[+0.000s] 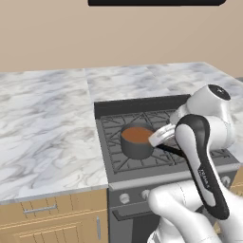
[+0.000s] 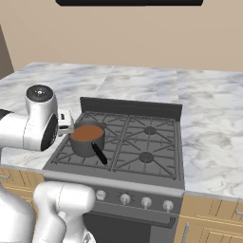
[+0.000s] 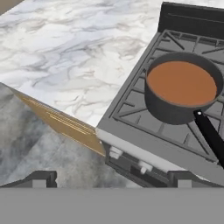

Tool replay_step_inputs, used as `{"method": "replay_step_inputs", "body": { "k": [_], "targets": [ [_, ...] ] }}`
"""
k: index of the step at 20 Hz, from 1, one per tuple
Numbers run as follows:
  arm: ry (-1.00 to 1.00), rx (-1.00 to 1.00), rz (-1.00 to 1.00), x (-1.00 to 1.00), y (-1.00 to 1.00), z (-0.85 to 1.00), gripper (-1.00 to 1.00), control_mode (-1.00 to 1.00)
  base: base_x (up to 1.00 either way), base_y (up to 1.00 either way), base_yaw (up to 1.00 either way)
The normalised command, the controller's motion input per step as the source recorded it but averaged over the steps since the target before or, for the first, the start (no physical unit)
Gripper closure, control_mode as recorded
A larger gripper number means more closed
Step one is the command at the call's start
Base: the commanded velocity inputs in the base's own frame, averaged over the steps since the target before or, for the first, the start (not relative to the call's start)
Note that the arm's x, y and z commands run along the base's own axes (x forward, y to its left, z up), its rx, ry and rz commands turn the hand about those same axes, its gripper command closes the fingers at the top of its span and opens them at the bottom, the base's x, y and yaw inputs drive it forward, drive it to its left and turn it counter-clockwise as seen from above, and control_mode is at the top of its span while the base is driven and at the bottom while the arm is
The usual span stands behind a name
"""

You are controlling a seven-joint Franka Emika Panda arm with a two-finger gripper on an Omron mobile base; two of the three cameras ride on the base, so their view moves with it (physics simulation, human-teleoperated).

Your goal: Pick up the sugar cube(s) and place them in the saucepan with hot chocolate.

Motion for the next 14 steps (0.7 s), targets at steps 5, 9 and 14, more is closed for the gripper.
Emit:
{"method": "replay_step_inputs", "body": {
  "k": [5, 9, 14],
  "targets": [
    [-0.01, 0.05, -0.09, -0.11, -0.41, 0.03, -1.0, -1.0, 0.0, 0.0, 0.0],
    [0.0, 0.04, -0.11, 0.0, -0.52, 0.0, -1.0, -1.0, 0.0, 0.0, 0.0],
    [0.0, 0.05, -0.15, 0.0, -0.45, 0.01, -1.0, -1.0, 0.0, 0.0, 0.0]
  ]
}}
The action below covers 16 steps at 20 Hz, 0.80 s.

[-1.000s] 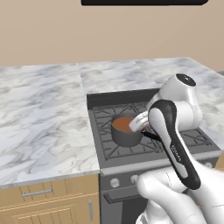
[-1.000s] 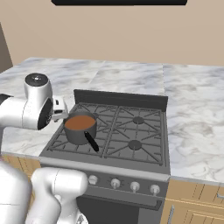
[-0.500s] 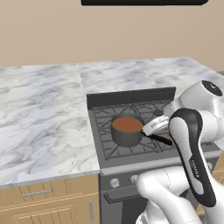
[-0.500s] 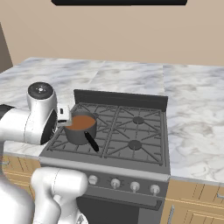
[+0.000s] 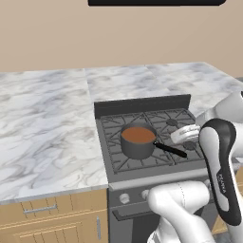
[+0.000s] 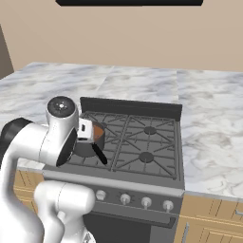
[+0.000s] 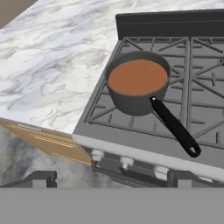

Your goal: Pick up the sugar cube(s) and place them in the saucepan with hot chocolate.

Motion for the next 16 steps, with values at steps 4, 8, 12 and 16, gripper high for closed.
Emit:
{"method": "replay_step_inputs", "body": {
  "k": [4, 8, 12, 16],
  "targets": [
    [0.0, 0.05, -0.1, 0.0, -0.19, 0.0, -1.0, -1.0, 0.0, 0.0, 0.0],
    [0.0, 0.03, -0.12, 0.0, -0.13, 0.0, -1.0, -1.0, 0.0, 0.0, 0.0],
    [0.0, 0.0, -0.04, 0.0, 0.0, 0.0, -1.0, -1.0, 0.0, 0.0, 0.0],
    [0.0, 0.01, -0.01, -0.21, 0.0, 0.0, -1.0, -1.0, 0.0, 0.0, 0.0]
  ]
}}
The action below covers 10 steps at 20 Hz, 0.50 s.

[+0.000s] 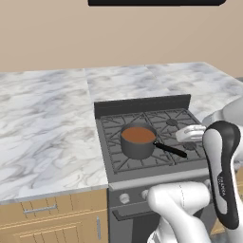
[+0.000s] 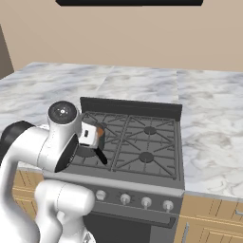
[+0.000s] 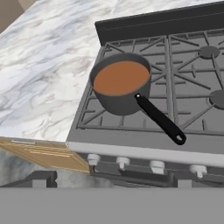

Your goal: Pick up the sugar cube(s) and place them in the saucepan with hot chocolate.

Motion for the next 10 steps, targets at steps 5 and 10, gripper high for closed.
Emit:
{"method": "replay_step_inputs", "body": {
  "k": [5, 10],
  "targets": [
    [-0.01, 0.0, 0.0, -0.25, 0.0, 0.0, -1.0, -1.0, 0.0, 0.0, 0.0],
    [-0.11, 0.01, 0.0, -0.34, 0.0, 0.01, -1.0, -1.0, 0.0, 0.0, 0.0]
  ]
}}
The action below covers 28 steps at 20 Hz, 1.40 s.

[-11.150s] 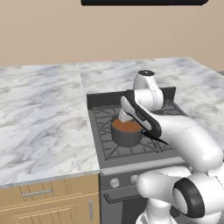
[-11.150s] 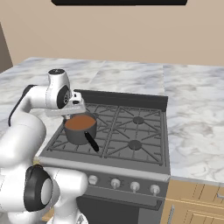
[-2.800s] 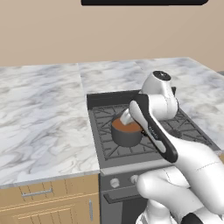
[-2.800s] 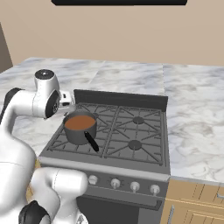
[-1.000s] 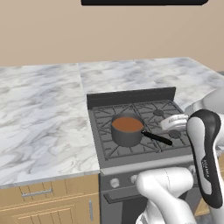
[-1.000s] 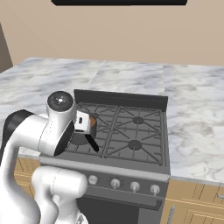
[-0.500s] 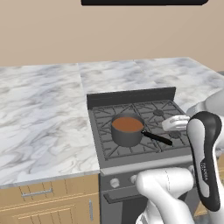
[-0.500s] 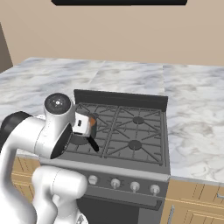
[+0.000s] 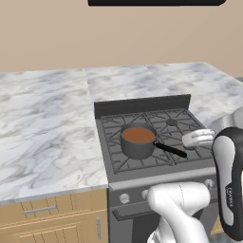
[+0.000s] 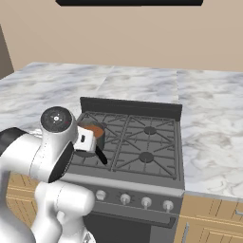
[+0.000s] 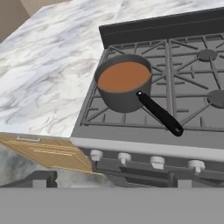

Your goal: Pick up the sugar cube(s) and place them in the saucepan with hot chocolate.

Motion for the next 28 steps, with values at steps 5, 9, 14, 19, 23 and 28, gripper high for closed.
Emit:
{"method": "replay_step_inputs", "body": {
  "k": [5, 9, 14, 19, 23, 28],
  "targets": [
    [-0.09, 0.0, 0.03, -0.26, 0.02, 0.05, -1.0, -1.0, 0.0, 0.0, 0.0],
    [-0.11, 0.0, 0.01, -0.21, 0.0, 0.01, -1.0, -1.0, 0.0, 0.0, 0.0],
    [-0.04, 0.0, 0.0, -0.03, 0.0, 0.0, -1.0, -1.0, 0.0, 0.0, 0.0],
    [-0.02, -0.04, 0.0, -0.1, 0.01, 0.0, -1.0, -1.0, 0.0, 0.0, 0.0],
    [-0.05, -0.16, 0.0, -0.23, 0.02, 0.0, -1.0, -1.0, 0.0, 0.0, 0.0],
    [-0.09, -0.17, 0.0, -0.32, 0.0, 0.0, -1.0, -1.0, 0.0, 0.0, 0.0]
  ]
}}
